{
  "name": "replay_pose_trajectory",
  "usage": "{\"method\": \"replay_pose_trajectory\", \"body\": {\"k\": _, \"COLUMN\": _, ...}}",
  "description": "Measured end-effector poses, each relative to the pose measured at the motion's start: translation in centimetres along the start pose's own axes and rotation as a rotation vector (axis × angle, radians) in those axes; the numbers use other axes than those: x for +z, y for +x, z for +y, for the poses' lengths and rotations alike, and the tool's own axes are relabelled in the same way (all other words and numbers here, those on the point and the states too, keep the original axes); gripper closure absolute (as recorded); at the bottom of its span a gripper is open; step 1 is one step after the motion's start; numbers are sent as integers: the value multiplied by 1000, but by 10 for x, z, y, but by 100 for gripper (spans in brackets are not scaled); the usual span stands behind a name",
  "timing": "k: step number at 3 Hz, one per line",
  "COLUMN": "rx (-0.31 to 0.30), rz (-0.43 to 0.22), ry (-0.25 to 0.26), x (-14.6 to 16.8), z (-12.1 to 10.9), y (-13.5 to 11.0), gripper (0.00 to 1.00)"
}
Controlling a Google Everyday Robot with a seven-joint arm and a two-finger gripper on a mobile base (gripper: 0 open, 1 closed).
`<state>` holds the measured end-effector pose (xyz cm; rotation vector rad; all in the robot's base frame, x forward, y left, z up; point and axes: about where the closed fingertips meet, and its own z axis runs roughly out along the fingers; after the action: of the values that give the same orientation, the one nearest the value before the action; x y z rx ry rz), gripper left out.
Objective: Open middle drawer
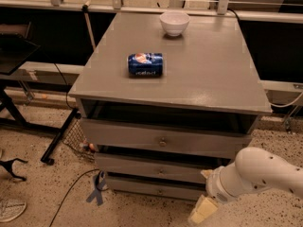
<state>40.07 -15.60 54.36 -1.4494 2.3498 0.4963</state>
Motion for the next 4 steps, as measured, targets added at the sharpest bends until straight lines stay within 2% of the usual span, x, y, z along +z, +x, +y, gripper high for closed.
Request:
{"method": "replay_pose_trajectory", "body": {"k": 1, "rx": 0, "rz": 0, "ry": 0, "x": 0, "z": 0, "y": 0, "gripper": 0}}
{"method": "replay_pose_trajectory", "body": {"k": 2, "rx": 10, "rz": -26, "ry": -16, "x": 15, "z": -5, "y": 8, "gripper": 0}}
{"method": "replay_pose_trajectory", "body": {"k": 3, "rx": 2, "rz": -64, "ry": -16, "x": 33, "z": -15, "y": 13, "gripper": 0}}
{"method": "replay_pose_trajectory", "body": {"k": 4, "rx": -27, "rz": -123, "ry": 5, "x": 44, "z": -27, "y": 10, "gripper": 0}}
